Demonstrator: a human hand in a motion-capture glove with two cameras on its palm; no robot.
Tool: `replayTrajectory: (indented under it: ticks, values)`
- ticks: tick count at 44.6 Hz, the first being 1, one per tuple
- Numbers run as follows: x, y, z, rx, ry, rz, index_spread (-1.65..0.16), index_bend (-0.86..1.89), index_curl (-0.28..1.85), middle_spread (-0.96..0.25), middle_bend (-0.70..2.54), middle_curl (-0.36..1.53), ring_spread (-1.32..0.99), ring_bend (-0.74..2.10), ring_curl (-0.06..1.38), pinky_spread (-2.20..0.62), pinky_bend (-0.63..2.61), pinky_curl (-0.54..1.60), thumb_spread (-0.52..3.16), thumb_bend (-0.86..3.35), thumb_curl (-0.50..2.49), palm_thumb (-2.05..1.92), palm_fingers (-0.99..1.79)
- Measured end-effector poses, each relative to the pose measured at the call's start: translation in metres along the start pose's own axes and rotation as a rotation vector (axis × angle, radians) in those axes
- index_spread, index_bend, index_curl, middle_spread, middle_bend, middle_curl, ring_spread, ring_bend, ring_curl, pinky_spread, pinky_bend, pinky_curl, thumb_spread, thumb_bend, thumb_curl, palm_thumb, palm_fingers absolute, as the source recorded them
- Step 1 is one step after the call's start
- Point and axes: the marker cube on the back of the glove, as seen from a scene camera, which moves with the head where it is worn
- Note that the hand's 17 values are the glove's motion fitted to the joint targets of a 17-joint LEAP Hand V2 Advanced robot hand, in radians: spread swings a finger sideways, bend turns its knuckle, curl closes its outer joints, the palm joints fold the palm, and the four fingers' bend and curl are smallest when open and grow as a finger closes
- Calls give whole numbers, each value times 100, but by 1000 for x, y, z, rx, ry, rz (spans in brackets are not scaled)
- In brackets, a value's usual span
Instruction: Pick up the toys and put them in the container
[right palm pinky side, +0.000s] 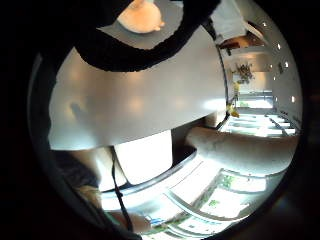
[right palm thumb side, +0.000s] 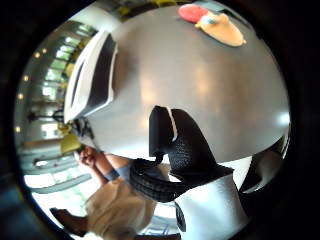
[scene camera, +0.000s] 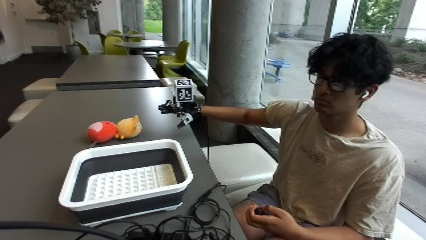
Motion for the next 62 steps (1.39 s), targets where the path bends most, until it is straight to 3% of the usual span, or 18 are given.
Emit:
replayTrajectory:
  ticks: [17, 27, 33, 39, 47, 54, 62]
  values:
    - [12, -51, 11, 44, -150, -47, -25, -1, 11, -2, 10, 17, -2, 24, 19, 0, 92, 37, 131, -2, 20, -1, -38]
    - [56, -106, 19, 66, -71, 123, -25, -2, 7, -2, 4, 15, -2, 26, 24, 1, 98, 39, 124, -3, 22, -1, -47]
    - [55, -139, 30, 6, -120, 145, -25, -3, 5, -1, 5, 14, -2, 25, 26, 1, 101, 39, 116, -3, 24, -1, -49]
    - [58, -167, 39, -10, -133, 271, -24, -6, 3, 0, 7, 14, -2, 23, 27, 2, 104, 40, 109, -4, 25, -2, -51]
    - [52, -198, 58, -160, -316, 387, -23, -7, 0, 2, 9, 15, -1, 19, 28, 4, 115, 42, 103, -4, 26, -2, -49]
    - [50, -211, 80, -276, -441, 456, -12, -6, 0, 12, 13, 16, 3, 30, 32, 4, 125, 43, 108, 3, 29, 10, -30]
    - [54, -210, 75, -149, -476, 411, -15, 11, 4, 9, 33, 23, -3, 62, 40, -2, 106, 38, 122, 12, 34, 29, 13]
